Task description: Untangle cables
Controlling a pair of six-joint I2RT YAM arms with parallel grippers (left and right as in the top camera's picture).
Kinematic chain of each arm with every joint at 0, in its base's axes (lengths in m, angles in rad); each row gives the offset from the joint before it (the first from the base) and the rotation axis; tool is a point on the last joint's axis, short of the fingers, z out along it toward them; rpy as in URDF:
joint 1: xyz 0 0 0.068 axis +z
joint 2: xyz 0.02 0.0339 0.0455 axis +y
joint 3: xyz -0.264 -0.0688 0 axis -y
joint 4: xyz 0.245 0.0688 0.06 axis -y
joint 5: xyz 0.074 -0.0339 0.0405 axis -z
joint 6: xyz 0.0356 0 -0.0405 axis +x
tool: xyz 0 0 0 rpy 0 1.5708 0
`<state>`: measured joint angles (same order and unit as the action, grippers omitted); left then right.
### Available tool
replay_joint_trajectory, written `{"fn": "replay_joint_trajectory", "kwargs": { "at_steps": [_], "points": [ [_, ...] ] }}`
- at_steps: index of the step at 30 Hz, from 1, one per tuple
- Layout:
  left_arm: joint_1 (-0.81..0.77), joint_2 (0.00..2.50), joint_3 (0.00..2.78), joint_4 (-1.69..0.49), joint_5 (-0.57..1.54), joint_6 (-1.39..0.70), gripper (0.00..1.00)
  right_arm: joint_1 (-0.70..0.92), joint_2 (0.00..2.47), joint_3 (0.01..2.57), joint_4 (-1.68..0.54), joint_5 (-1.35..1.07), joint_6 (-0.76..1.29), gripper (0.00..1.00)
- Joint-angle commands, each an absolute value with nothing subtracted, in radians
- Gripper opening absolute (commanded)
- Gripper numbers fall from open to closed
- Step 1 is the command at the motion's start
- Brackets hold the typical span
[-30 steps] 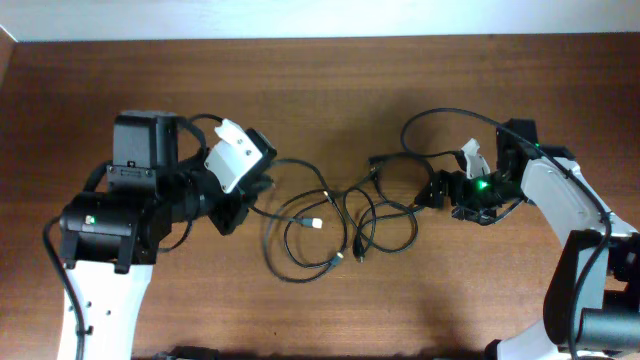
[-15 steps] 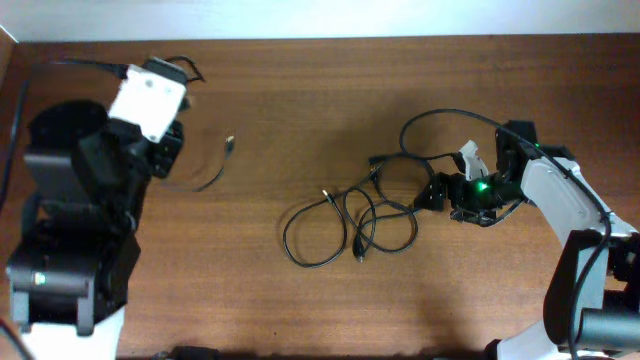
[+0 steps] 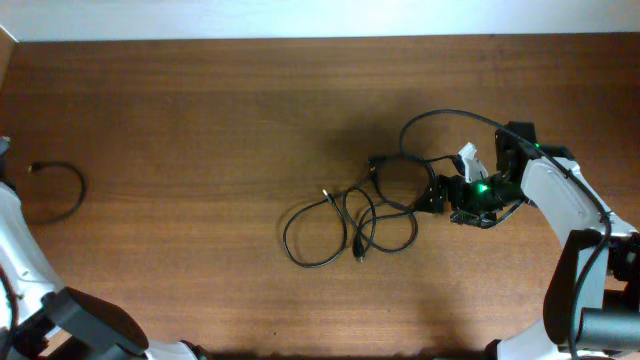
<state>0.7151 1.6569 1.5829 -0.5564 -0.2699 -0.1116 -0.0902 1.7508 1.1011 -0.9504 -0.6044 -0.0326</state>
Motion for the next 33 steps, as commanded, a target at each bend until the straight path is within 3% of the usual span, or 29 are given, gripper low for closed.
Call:
{"fn": "replay_joint_trajectory", "kwargs": {
  "at_steps": [1, 5, 6, 7, 9, 10, 16, 19, 21, 33],
  "points": [
    [0.767, 1.671, 1.597, -0.54, -0.274, -0.145, 0.0, -0.091, 1.752, 1.098, -0.957, -0.617, -0.046, 0.99],
    [0.787, 1.724, 1.596, -0.57, -0.273, -0.145, 0.01, -0.091, 1.752, 1.097, -0.965, -0.617, -0.046, 0.99],
    [0.787, 1.736, 1.596, -0.577, -0.273, -0.145, 0.21, -0.091, 1.752, 1.098, -0.965, -0.617, -0.046, 0.99],
    [0.787, 1.749, 1.596, -0.588, -0.274, -0.145, 0.47, -0.091, 1.752, 1.097, -0.965, -0.617, -0.046, 0.99],
    [0.787, 1.754, 1.596, -0.607, -0.274, -0.145, 0.66, -0.091, 1.752, 1.097, -0.965, -0.617, -0.046, 0.99],
    [0.787, 1.754, 1.596, -0.625, -0.274, -0.145, 0.96, -0.091, 1.752, 1.097, -0.965, -0.617, -0.046, 0.99],
    [0.786, 1.754, 1.596, -0.706, -0.194, -0.145, 0.99, -0.091, 1.752, 1.097, -0.962, -0.617, -0.049, 0.99],
    [0.774, 1.754, 1.596, -0.751, 0.196, -0.096, 1.0, -0.091, 1.752, 1.098, -0.962, -0.617, -0.049, 0.99],
    [0.737, 1.754, 1.596, -0.801, 0.278, -0.095, 0.99, -0.091, 1.752, 1.097, -0.962, -0.617, -0.049, 0.99],
    [-0.014, 1.755, 1.454, -0.945, 0.33, 0.295, 0.99, -0.091, 1.753, 1.097, -0.958, -0.504, -0.045, 0.99]
  ]
}}
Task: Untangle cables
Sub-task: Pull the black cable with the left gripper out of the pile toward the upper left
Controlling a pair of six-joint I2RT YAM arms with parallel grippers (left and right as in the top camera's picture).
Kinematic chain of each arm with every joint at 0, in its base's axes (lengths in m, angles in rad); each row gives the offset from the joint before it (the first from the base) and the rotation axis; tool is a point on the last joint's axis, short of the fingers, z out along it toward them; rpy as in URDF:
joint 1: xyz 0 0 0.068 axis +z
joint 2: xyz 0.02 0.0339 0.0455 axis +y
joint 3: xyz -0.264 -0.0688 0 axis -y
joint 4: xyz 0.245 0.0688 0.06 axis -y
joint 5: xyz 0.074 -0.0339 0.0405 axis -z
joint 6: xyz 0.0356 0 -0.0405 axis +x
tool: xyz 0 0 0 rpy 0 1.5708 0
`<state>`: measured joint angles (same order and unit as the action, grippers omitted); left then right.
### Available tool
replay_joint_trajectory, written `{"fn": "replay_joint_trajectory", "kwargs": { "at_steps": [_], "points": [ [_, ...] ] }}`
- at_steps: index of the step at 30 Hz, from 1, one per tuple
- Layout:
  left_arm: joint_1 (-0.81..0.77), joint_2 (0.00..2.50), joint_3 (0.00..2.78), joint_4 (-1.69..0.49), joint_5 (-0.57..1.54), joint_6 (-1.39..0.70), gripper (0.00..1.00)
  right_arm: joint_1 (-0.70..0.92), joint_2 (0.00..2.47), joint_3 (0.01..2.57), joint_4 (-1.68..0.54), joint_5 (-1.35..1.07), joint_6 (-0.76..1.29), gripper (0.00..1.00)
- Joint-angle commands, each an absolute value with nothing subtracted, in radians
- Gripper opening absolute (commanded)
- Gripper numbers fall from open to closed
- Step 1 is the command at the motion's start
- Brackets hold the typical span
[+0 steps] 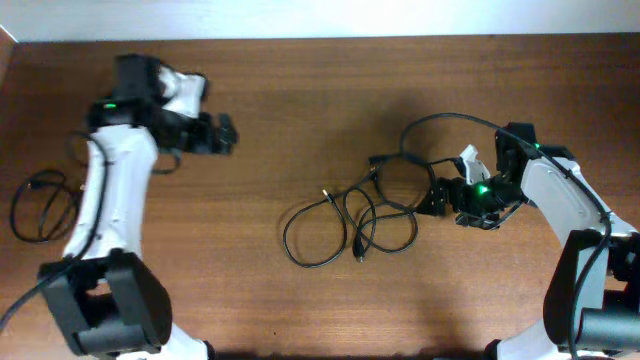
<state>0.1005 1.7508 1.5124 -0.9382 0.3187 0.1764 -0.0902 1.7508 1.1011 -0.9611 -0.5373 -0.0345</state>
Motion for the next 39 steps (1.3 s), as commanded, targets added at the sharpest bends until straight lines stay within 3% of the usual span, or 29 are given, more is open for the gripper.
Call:
{"fn": "replay_joint_trajectory", "kwargs": {
  "at_steps": [1, 7, 13, 20, 24, 34, 36, 37, 38, 39],
  "points": [
    [-0.078, 1.755, 1.435, -0.946, 0.331, 0.332, 0.99, -0.091, 1.753, 1.097, -0.958, -0.504, -0.045, 0.99],
    [-0.441, 1.755, 1.422, -0.98, 0.33, 0.342, 0.99, -0.091, 1.753, 1.096, -0.965, -0.503, -0.045, 0.99],
    [-0.617, 1.755, 1.422, -1.044, 0.378, 0.27, 0.99, -0.093, 1.753, 1.05, -0.92, -0.481, -0.009, 0.99],
    [-0.672, 1.755, 1.422, -1.004, 0.34, -0.152, 0.99, -0.192, 1.753, 1.05, -0.773, -0.488, 0.305, 0.99],
    [-0.673, 1.756, 1.421, -1.008, 0.17, -0.425, 1.0, -0.315, 1.753, 1.05, -0.77, -0.577, 0.308, 0.99],
    [-0.788, 1.832, 1.418, -0.955, 0.08, -0.49, 0.99, -0.361, 1.753, 1.05, -0.77, -0.592, 0.308, 0.99],
    [-0.799, 1.854, 1.418, -0.955, 0.078, -0.49, 0.89, -0.361, 1.753, 1.05, -0.77, -0.591, 0.308, 0.99],
    [-0.799, 1.865, 1.418, -0.955, 0.078, -0.49, 0.64, -0.361, 1.753, 1.05, -0.77, -0.591, 0.305, 1.0],
    [-0.799, 1.871, 1.418, -0.955, 0.078, -0.49, 0.25, -0.361, 1.753, 1.05, -0.77, -0.591, 0.3, 0.91],
    [-0.799, 1.871, 1.418, -0.955, 0.078, -0.49, 0.05, -0.361, 1.753, 1.05, -0.77, -0.591, 0.3, 0.82]
  ]
}}
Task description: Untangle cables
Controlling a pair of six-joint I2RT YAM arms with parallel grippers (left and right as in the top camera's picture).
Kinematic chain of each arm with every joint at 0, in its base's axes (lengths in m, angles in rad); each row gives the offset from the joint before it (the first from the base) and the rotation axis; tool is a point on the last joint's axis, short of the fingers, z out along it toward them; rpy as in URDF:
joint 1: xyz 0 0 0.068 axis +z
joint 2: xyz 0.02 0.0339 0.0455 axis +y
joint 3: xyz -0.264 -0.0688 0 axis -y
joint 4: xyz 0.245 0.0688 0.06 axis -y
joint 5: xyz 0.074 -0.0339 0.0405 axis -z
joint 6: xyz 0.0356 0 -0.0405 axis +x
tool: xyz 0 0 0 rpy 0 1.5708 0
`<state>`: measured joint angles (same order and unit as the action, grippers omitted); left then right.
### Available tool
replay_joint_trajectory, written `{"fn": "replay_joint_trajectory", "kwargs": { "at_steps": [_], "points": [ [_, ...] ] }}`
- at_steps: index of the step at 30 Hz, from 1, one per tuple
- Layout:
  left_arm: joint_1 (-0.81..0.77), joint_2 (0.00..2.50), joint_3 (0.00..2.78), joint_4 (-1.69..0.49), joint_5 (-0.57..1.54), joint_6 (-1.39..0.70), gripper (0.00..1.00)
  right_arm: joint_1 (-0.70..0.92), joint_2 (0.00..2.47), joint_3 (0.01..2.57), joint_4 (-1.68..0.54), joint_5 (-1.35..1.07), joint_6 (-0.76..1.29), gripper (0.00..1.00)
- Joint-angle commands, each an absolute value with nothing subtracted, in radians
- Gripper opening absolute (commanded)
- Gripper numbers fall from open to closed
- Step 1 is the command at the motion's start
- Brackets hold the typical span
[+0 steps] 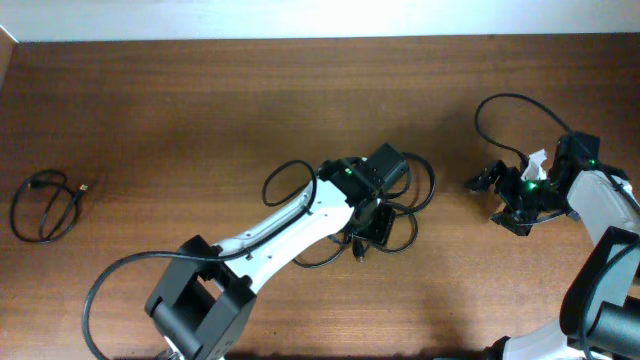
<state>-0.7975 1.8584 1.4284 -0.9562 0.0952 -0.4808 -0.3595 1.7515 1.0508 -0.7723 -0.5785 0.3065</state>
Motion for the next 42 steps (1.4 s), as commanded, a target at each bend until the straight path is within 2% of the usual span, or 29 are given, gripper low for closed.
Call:
{"fn": "replay_joint_trajectory", "kwargs": {
  "at_steps": [1, 3, 5, 9, 12, 16, 20, 22, 26, 28, 34, 42],
  "points": [
    [-0.799, 1.871, 1.418, -0.955, 0.078, -0.49, 0.0, -0.361, 1.753, 1.05, -0.77, -0.591, 0.3, 0.75],
    [-0.798, 1.869, 1.42, -0.97, 0.078, -0.439, 0.0, -0.361, 1.753, 1.05, -0.77, -0.59, 0.296, 0.67],
    [-0.796, 1.869, 1.457, -1.034, 0.077, -0.38, 0.0, -0.361, 1.753, 1.05, -0.77, -0.559, 0.293, 0.67],
    [-0.796, 1.868, 1.732, -1.275, 0.051, -0.184, 0.0, -0.361, 1.753, 1.05, -0.796, -0.537, 0.293, 0.67],
    [-0.796, 1.868, 1.989, -1.364, -0.096, -0.185, 0.0, -0.361, 1.753, 1.05, -0.805, -0.53, 0.285, 0.67],
    [-0.796, 1.868, 2.194, -1.373, -0.105, -0.184, 0.0, -0.361, 1.753, 1.047, -0.807, -0.526, 0.285, 0.67],
    [-0.796, 1.868, 2.348, -1.347, -0.202, -0.185, 0.0, -0.361, 1.753, 1.047, -0.807, -0.526, 0.285, 0.67],
    [-0.796, 1.868, 2.433, -1.328, -0.352, -0.192, 0.0, -0.361, 1.753, 1.047, -0.808, -0.526, 0.285, 0.67],
    [-0.795, 1.868, 2.486, -1.238, -0.801, -0.299, 0.0, -0.361, 1.753, 1.047, -0.809, -0.526, 0.285, 0.67],
    [-0.773, 1.868, 2.486, -1.198, -0.897, -0.299, 0.0, -0.361, 1.753, 1.047, -0.809, -0.525, 0.268, 0.67],
    [-0.555, 1.868, 2.486, -1.19, -0.928, -0.302, 0.0, -0.361, 1.753, 1.047, -0.831, -0.512, 0.266, 0.68],
    [-0.142, 1.89, 2.486, -1.178, -0.703, -0.303, 0.0, -0.361, 1.753, 1.047, -0.84, -0.512, 0.266, 0.68]
  ]
}}
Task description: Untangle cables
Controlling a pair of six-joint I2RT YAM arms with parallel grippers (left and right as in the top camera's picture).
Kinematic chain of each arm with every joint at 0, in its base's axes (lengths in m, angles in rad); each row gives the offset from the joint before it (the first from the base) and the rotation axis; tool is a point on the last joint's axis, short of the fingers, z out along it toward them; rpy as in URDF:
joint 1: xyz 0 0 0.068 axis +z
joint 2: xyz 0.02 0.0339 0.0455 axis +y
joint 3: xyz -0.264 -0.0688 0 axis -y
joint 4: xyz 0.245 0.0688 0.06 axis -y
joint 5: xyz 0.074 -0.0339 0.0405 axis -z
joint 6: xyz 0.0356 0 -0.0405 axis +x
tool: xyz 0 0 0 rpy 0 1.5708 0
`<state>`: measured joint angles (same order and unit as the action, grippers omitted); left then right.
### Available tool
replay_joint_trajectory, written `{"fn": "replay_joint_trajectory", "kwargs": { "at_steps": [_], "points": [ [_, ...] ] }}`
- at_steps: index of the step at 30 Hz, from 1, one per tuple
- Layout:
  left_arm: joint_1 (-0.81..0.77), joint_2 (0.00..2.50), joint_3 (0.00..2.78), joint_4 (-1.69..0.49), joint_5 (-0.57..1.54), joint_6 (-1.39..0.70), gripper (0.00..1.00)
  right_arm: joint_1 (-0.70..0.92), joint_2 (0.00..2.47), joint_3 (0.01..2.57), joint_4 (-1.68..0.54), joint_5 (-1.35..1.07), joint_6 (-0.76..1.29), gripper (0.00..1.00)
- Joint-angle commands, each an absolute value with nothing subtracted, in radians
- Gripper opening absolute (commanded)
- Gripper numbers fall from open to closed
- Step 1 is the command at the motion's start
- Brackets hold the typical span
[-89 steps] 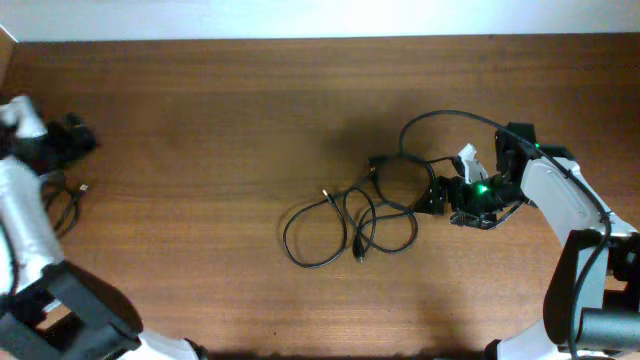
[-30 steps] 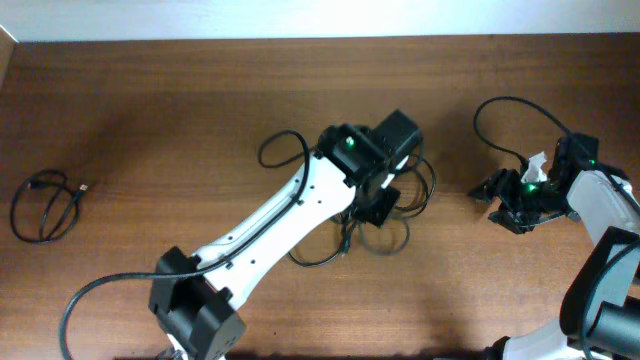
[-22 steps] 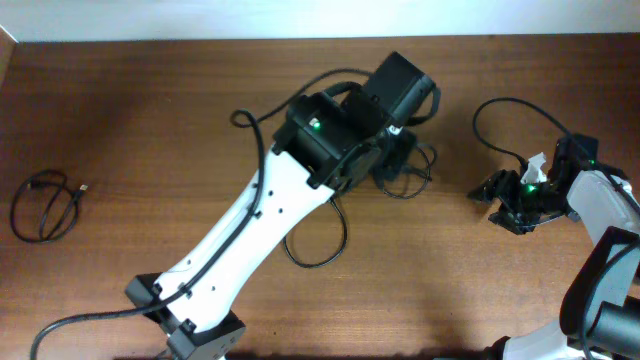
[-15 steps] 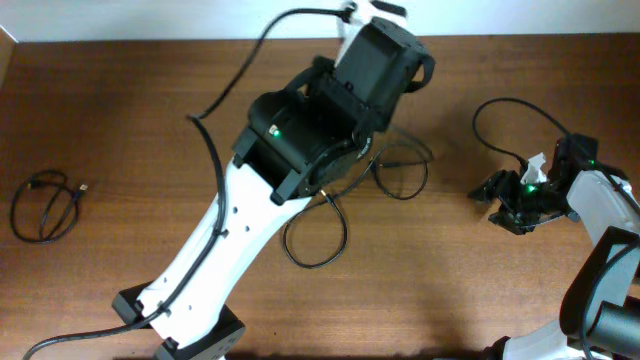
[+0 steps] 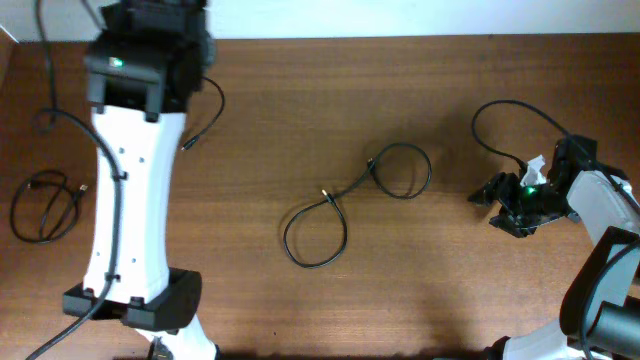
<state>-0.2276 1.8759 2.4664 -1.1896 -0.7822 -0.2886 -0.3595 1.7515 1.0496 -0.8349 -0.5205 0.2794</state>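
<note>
A black cable (image 5: 345, 205) lies mid-table, forming one loop at the front left and another at the back right. My left arm is raised high at the back left. Its gripper (image 5: 185, 62) is mostly hidden under the wrist, and a second black cable (image 5: 213, 108) dangles from it with its plug above the table. My right gripper (image 5: 488, 192) sits at the right, pointing left, shut on a third black cable (image 5: 500, 105) that arcs behind it.
A coiled black cable (image 5: 45, 205) lies near the left edge. Another cable strand (image 5: 45, 110) hangs beside the raised left arm. The table's back edge meets a white wall.
My left gripper was down on the tangle at mid-table; now it is raised at the back left with a cable hanging from it. One cable fewer lies in the middle. The right gripper has barely moved.
A tangle lay mid-table with my right gripper on its right side, and my left arm at the left edge. Later the left arm stood at the back left. Then the left gripper was on the tangle and the right held one cable at the right. Now one cable remains mid-table.
</note>
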Motion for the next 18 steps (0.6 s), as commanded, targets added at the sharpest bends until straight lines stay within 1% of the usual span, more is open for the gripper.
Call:
{"fn": "replay_joint_trajectory", "kwargs": {
  "at_steps": [1, 4, 10, 18],
  "points": [
    [-0.088, 1.899, 2.486, -1.164, -0.691, -0.303, 0.0, -0.36, 1.753, 1.047, -0.853, -0.512, 0.266, 0.68],
    [-0.012, 1.936, 2.486, -1.11, -0.691, -0.302, 0.0, -0.36, 1.753, 1.047, -0.868, -0.512, 0.252, 0.68],
    [0.11, 2.093, 2.486, -0.928, -0.691, -0.302, 0.0, -0.36, 1.753, 1.047, -0.929, -0.515, 0.128, 0.68],
    [0.245, 2.232, 2.486, -0.791, -0.686, -0.302, 0.0, -0.36, 1.753, 1.047, -0.936, -0.514, 0.126, 0.68]
  ]
}}
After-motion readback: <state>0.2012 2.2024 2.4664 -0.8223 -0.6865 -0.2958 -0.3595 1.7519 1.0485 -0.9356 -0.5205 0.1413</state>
